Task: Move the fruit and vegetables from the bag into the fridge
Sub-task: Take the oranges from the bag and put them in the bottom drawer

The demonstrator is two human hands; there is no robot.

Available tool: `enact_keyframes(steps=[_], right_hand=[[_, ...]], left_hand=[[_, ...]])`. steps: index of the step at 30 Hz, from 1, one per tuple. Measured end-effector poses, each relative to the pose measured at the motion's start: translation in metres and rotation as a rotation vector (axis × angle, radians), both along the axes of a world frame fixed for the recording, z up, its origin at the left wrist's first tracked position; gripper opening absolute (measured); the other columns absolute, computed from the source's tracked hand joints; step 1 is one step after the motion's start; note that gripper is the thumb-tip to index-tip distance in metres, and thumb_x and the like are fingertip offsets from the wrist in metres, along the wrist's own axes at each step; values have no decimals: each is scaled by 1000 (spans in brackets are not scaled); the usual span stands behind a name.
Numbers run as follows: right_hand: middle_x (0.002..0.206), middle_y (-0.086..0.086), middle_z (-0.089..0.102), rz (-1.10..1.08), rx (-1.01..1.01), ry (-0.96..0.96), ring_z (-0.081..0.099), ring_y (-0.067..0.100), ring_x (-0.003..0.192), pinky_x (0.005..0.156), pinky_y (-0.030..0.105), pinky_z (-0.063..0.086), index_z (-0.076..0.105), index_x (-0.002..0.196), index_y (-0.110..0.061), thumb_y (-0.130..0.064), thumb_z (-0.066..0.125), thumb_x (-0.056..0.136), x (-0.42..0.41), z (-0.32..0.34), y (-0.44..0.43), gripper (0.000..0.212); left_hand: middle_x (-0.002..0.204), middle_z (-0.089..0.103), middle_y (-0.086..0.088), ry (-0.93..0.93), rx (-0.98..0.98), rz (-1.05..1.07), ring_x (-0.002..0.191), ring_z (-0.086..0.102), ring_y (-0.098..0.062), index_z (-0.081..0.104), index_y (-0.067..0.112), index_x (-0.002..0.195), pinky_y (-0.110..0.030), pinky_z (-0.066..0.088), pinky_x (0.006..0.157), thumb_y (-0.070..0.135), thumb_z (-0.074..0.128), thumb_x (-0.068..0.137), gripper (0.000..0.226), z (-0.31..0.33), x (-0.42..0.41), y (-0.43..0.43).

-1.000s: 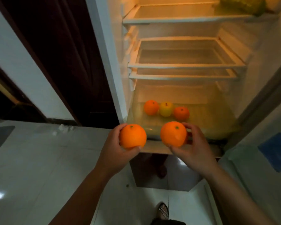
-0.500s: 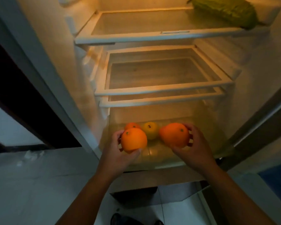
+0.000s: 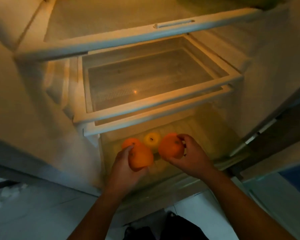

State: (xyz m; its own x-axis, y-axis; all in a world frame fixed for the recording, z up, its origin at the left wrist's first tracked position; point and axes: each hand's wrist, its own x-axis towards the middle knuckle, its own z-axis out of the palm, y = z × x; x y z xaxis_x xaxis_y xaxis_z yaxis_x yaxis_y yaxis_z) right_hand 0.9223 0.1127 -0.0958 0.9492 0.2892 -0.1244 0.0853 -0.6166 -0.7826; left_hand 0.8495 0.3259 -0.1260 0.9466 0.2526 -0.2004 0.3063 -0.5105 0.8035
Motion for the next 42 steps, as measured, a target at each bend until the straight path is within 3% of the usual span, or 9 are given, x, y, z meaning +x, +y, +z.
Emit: enact_keyframes(steps=[3, 7, 12, 15, 20, 27, 33, 37, 42], right_hand=[[141, -2, 40, 125, -61, 73, 45, 16, 119, 88, 27, 41, 29, 142, -26, -44, 80, 66, 12, -1, -4, 94], [138, 2, 47, 233, -182, 41, 50, 16, 115, 85, 22, 38, 40, 137, -23, -40, 81, 65, 30, -6, -14, 85], [129, 3, 55, 339, -220, 25, 53, 15, 108, 82, 19, 36, 42, 135, -22, -38, 79, 67, 33, -11, -3, 79], [123, 2, 57, 424, -197, 10, 53, 13, 102, 82, 23, 41, 47, 128, -22, -36, 78, 68, 31, -13, 7, 69], [131, 3, 49, 500, -225, -8, 48, 17, 116, 89, 24, 38, 41, 135, -21, -34, 75, 70, 33, -31, 13, 74], [124, 3, 50, 541, -271, -60, 50, 20, 112, 85, 24, 37, 46, 130, -22, -40, 74, 66, 38, -47, 16, 72], [113, -2, 51, 569, -265, -52, 51, 15, 102, 79, 27, 40, 49, 122, -24, -34, 68, 73, 36, -45, 17, 54], [92, -9, 57, 534, -323, -36, 54, 11, 85, 74, 28, 45, 56, 95, -34, -51, 56, 72, 37, -56, 20, 28], [92, -9, 49, 554, -232, -22, 46, 8, 80, 69, 30, 38, 45, 96, -37, -30, 58, 78, 36, -54, 19, 24]], left_hand=[[135, 37, -8, 13, 62, 9, 119, 44, -22, 37, 24, 137, -37, 42, 97, 38, 85, 58, 93, -9, -1, -5], [131, 40, -8, 33, 119, 23, 117, 46, -24, 40, 22, 134, -26, 37, 88, 36, 83, 61, 85, -14, -4, -13], [119, 55, -1, 76, 102, 40, 103, 58, -17, 51, 34, 118, -39, 53, 84, 63, 70, 53, 73, -33, -5, -2], [99, 62, 2, 111, 111, 33, 87, 63, -15, 56, 35, 99, -40, 56, 71, 57, 71, 59, 48, -44, -6, 0], [92, 64, 7, 133, 119, -12, 81, 64, -8, 58, 32, 92, -39, 57, 67, 45, 70, 59, 38, -49, -3, -1], [101, 60, 5, 210, 234, -13, 84, 62, -11, 52, 38, 106, -37, 56, 68, 56, 63, 61, 50, -60, -3, 2], [114, 56, 3, 219, 258, -65, 94, 60, -13, 44, 41, 123, -37, 55, 75, 57, 63, 64, 64, -65, -4, 2], [111, 57, 6, 200, 232, -59, 93, 61, -12, 45, 44, 121, -38, 56, 74, 58, 66, 63, 64, -65, -3, 3], [111, 57, 4, 178, 197, -37, 94, 59, -15, 47, 40, 120, -41, 55, 76, 58, 63, 62, 62, -60, -5, -1]])
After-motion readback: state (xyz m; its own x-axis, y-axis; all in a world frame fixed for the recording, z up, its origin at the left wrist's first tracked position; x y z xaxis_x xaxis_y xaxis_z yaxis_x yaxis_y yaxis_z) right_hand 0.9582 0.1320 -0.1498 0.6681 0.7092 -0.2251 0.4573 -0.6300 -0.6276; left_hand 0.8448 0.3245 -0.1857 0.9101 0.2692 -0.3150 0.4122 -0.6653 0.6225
